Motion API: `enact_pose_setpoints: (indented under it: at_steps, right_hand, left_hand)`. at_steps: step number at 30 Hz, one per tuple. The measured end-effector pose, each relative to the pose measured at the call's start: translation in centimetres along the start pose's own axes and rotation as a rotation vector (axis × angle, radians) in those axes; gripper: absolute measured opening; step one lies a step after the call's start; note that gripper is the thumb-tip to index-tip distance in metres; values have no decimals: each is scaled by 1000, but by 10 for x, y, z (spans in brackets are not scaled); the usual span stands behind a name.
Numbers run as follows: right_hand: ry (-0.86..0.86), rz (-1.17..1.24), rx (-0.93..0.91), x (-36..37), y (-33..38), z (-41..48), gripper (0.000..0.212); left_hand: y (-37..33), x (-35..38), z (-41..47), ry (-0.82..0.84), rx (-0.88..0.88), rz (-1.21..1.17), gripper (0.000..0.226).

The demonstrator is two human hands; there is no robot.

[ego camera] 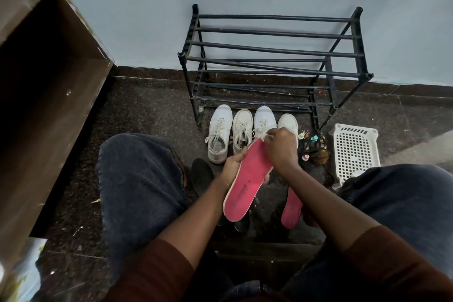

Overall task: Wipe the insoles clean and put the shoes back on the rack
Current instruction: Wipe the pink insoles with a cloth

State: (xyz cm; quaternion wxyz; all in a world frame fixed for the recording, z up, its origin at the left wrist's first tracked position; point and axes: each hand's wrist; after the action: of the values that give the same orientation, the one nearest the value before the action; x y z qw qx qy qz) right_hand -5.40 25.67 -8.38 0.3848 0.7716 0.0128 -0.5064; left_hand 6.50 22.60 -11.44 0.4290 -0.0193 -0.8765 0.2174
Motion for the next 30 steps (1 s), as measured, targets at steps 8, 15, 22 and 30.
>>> enact_pose_setpoints:
  at_steps: [8, 15, 22, 30]
  right_hand:
    - [227, -34, -154, 1, 5, -19, 24]
    - [159, -73, -246, 9, 3, -31, 22]
    - [-41, -80, -62, -10, 6, 12, 23]
    - [223, -92, -180, -3, 15, -9, 19]
  left_hand:
    - [-3, -8, 7, -111, 61, 0, 74]
    - [-5, -4, 9, -113, 122, -6, 66]
    - [-1, -5, 1, 25, 51, -30, 48]
    - [-14, -8, 7, -116, 143, 61, 41]
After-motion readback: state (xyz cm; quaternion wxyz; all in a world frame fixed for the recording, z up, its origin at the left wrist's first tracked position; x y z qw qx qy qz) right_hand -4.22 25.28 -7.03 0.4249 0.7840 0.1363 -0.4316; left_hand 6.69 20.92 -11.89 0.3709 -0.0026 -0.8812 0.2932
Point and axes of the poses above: each hand's wrist, its own z-axis towards the middle knuckle, its own x-axis out of the palm, y = z × x, and after that the axes turned 8 degrees about x, right-handed
